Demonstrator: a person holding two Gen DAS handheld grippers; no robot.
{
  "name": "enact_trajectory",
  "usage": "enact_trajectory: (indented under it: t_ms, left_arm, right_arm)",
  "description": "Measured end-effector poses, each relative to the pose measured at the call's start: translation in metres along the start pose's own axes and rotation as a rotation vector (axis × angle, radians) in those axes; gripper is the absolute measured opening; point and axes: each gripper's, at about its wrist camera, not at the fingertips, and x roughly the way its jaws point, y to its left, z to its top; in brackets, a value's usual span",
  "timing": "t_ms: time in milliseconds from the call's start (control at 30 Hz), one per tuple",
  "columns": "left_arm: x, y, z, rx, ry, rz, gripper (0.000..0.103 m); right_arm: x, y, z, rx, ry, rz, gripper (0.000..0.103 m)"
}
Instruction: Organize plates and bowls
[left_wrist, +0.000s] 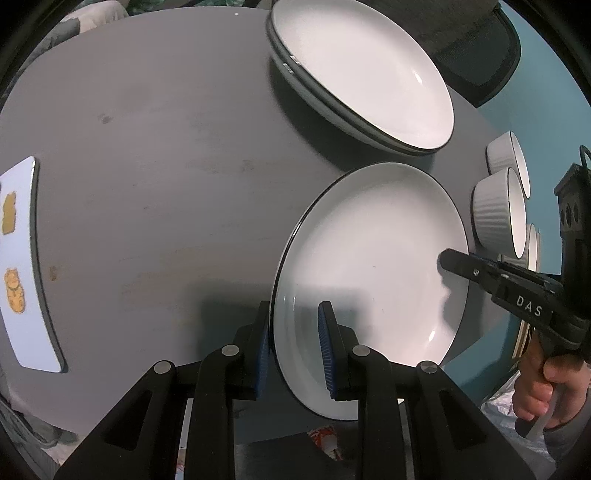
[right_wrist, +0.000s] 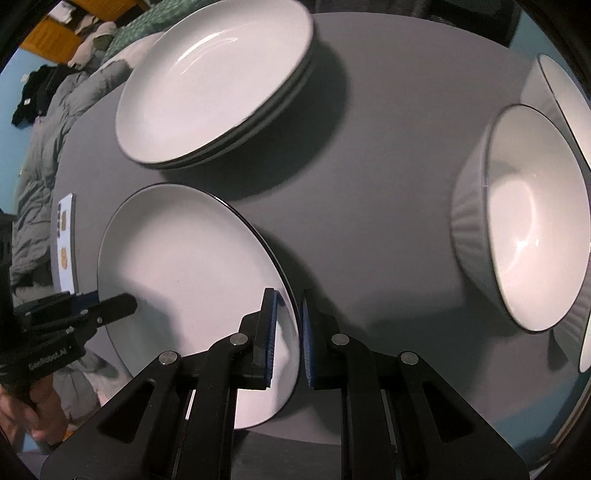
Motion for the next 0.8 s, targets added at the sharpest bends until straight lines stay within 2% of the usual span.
enact_trajectory:
  t_ms: [300,567,800]
  left_arm:
    - [-0.001,0.006,0.001,-0.001,0.003,-0.01,0.024]
    - [-0.004,0.012,0.002,-0.002,0.003,0.003,0.024]
    - [0.003,0.007,0.003,0.002,0.014,0.014,0.024]
  right_arm:
    - [-0.001,-0.003,0.001,-0.008,-0.022,0.006,0.013]
    - [0.0,-0.028,-0.013,0.095,0.0,0.084,0.014]
    - [0.002,-0.037,-0.024,0.13,0.012,0.118,0.014]
